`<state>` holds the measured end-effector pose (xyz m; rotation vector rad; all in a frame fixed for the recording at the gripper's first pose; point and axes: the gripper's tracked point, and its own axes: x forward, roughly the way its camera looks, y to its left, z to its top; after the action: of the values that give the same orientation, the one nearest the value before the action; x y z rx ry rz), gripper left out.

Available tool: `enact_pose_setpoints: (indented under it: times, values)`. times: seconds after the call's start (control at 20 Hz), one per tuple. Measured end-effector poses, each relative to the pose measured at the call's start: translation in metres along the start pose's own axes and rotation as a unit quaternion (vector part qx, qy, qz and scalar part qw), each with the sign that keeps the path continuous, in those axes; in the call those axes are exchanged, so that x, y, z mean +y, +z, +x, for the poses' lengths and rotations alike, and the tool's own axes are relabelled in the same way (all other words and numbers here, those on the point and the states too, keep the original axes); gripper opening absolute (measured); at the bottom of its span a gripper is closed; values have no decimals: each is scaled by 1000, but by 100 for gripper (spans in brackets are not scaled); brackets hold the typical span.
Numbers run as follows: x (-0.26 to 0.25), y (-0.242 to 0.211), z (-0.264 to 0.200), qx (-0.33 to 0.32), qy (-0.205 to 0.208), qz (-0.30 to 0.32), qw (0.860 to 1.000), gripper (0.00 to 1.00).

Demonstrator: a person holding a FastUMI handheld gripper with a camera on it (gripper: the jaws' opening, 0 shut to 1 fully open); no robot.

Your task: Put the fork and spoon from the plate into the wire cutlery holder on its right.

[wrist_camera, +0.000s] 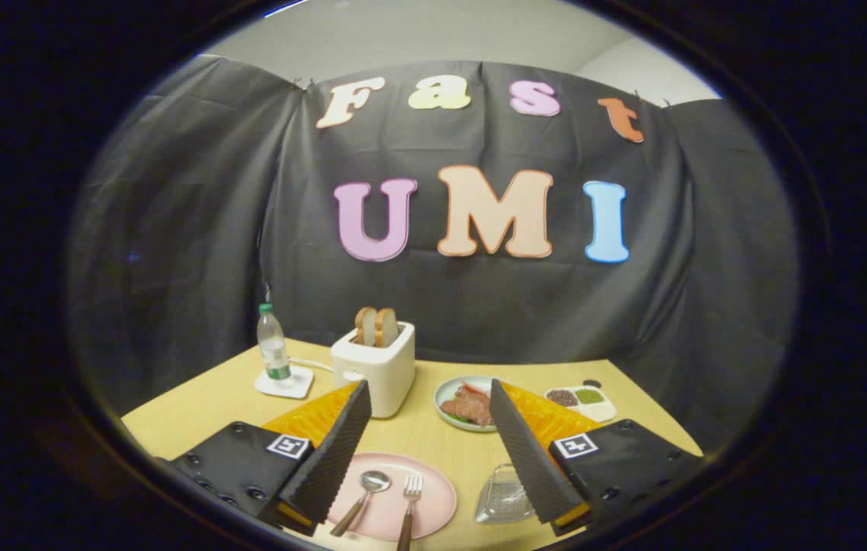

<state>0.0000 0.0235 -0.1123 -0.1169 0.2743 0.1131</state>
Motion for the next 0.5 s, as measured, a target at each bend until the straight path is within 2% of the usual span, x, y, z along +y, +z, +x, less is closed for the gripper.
enact_pose_setpoints:
  times: [0.5]
  values:
    - [14,-105,11,136,32,-26,990,100]
